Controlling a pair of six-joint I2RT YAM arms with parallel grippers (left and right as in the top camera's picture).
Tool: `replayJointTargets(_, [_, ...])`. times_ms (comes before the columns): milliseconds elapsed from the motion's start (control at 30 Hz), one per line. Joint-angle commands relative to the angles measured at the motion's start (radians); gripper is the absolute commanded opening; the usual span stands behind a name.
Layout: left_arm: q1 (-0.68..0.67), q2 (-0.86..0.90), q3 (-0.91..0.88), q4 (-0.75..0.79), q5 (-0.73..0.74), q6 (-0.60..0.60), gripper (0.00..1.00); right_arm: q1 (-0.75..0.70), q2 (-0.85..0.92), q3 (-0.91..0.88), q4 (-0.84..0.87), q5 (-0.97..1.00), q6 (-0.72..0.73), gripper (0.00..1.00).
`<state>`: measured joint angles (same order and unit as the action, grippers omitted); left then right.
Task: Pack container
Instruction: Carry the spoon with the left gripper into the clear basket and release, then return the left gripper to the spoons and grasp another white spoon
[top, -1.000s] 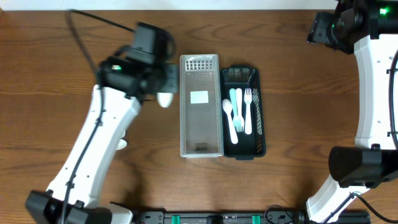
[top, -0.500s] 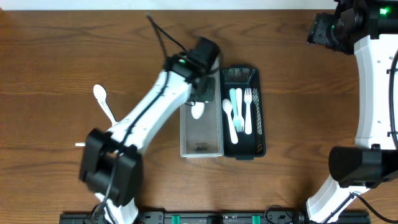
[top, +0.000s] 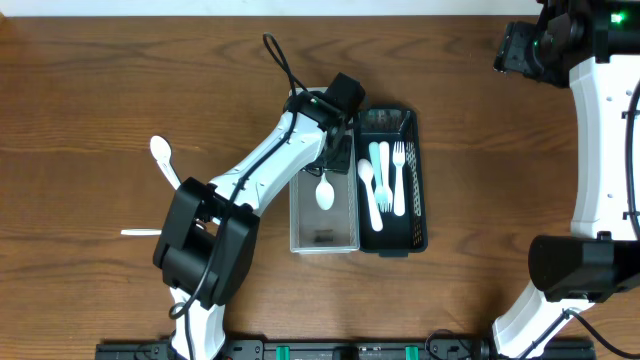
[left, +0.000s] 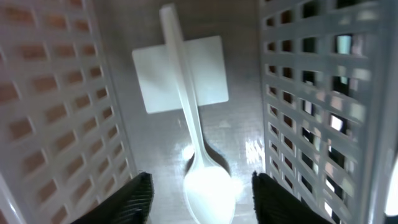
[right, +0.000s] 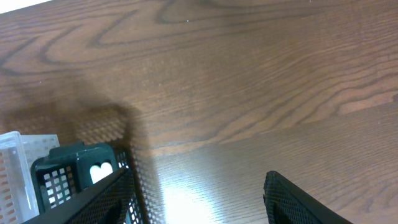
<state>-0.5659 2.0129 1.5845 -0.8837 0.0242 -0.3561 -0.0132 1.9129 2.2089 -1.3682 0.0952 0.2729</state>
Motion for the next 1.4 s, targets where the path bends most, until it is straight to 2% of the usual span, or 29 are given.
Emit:
replayJointTargets(0, [0.004, -0.087, 0.018, 0.002, -0.01, 0.111, 0.58, -0.008, 0.004, -0.007, -0.001, 0.013, -0.01, 0.7])
replayJointTargets(100, [0.018, -0.188, 0.025, 0.002, -0.031, 0.127, 0.61, -0.008, 0.004, -0.007, -0.001, 0.014, -0.021, 0.7])
replayJointTargets(167, [0.041, -0.265, 0.025, -0.001, -0.078, 0.127, 0.67, -0.008, 0.004, -0.008, -0.001, 0.014, -0.025, 0.7])
replayJointTargets(267, [0.106, -0.38, 0.025, -0.013, -0.157, 0.127, 0.68, -0.008, 0.004, -0.008, -0.001, 0.014, -0.032, 0.71])
replayJointTargets(433, [0.308, -0.504, 0.025, -0.082, -0.195, 0.1, 0.7, -0.008, 0.004, -0.008, -0.004, 0.014, -0.047, 0.71])
replayJointTargets(533, [0.46, -0.514, 0.021, -0.128, -0.193, 0.034, 0.77, -0.008, 0.004, -0.008, -0.004, 0.014, -0.046, 0.71])
replayJointTargets(733, [0.658, -0.418, -0.01, -0.109, -0.119, 0.04, 0.78, -0.008, 0.004, -0.008, -0.001, 0.013, -0.046, 0.71])
replayJointTargets(967, [0.772, -0.208, -0.01, -0.013, -0.066, 0.087, 0.79, -0.008, 0.004, -0.008, -0.002, 0.014, -0.051, 0.71])
replayJointTargets(1133, [0.831, -0.074, -0.01, -0.002, 0.045, 0.09, 0.79, -0.008, 0.004, -0.008, -0.005, 0.014, -0.055, 0.72])
replayJointTargets(1367, [0.838, 0.07, -0.01, -0.004, 0.087, 0.112, 0.79, -0.008, 0.004, -0.008, -0.003, 0.014, -0.054, 0.72])
